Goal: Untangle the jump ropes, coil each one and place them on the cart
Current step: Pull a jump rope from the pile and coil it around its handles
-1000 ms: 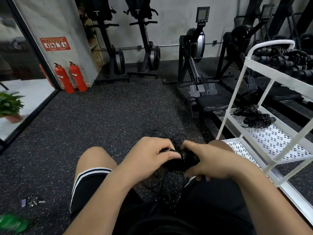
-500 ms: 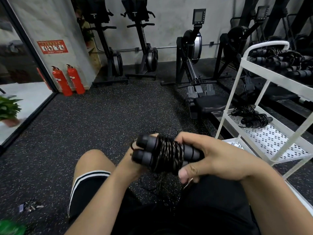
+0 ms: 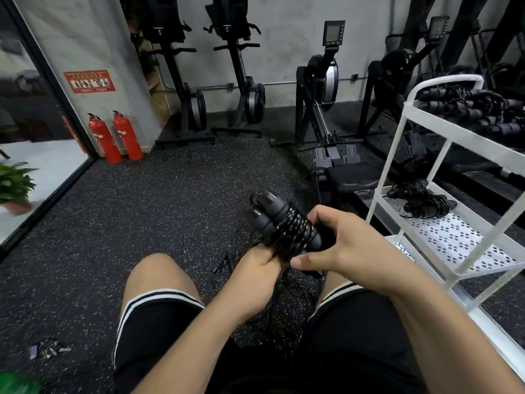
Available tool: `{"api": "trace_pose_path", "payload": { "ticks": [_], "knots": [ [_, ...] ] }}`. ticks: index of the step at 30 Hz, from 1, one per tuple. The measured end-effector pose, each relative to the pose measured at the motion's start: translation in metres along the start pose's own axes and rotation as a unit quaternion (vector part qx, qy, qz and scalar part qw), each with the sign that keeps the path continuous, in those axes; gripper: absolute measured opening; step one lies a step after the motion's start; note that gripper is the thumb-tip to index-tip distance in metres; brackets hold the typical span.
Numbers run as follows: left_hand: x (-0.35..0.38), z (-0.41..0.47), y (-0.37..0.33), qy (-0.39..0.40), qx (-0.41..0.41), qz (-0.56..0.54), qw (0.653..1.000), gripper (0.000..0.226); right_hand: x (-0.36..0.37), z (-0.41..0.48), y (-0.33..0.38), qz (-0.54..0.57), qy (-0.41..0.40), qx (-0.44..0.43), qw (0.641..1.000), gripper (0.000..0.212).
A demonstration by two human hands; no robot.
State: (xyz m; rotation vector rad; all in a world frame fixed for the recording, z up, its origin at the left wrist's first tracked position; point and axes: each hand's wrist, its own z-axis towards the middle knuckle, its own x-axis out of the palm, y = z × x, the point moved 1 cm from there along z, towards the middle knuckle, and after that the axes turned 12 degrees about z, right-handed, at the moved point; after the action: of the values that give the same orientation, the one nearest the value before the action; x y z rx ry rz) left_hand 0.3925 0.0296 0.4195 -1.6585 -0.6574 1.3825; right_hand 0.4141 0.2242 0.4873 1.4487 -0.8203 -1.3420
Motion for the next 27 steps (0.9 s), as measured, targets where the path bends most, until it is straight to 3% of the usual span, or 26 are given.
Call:
{"api": "trace_pose_path", "payload": {
  "ticks": [4, 11, 15, 22, 27],
  "knots": [
    [-0.003, -0.004, -0.008, -0.009, 0.022, -0.003, 1.000, 0.032, 0.000, 0.004, -0.007, -0.005, -0.027, 0.012, 1.000, 0.049],
    [-0.005, 0.003, -0.014, -0.169, 0.114, 0.006, 0.979, 0.038, 0.016, 0.011, -0.015, 0.222, -0.121, -0.027, 0.967, 0.061],
    [0.002, -0.001, -0.009, -0.211, 0.124, 0.017, 0.969, 0.031, 0.020, 0.014, -0.014, 0.276, -0.162, -0.034, 0.947, 0.048],
    [-0.001, 0.001, -0.011, -0.138, 0.079, -0.044, 0.986, 0.038, 0.033, 0.016, -0.023, 0.247, -0.228, -0.053, 0.940, 0.047],
    [-0.001, -0.004, -0.012, -0.109, 0.066, -0.057, 0.990, 0.043, 0.040, 0.017, -0.023, 0.160, -0.262, -0.063, 0.950, 0.040]
  ]
}}
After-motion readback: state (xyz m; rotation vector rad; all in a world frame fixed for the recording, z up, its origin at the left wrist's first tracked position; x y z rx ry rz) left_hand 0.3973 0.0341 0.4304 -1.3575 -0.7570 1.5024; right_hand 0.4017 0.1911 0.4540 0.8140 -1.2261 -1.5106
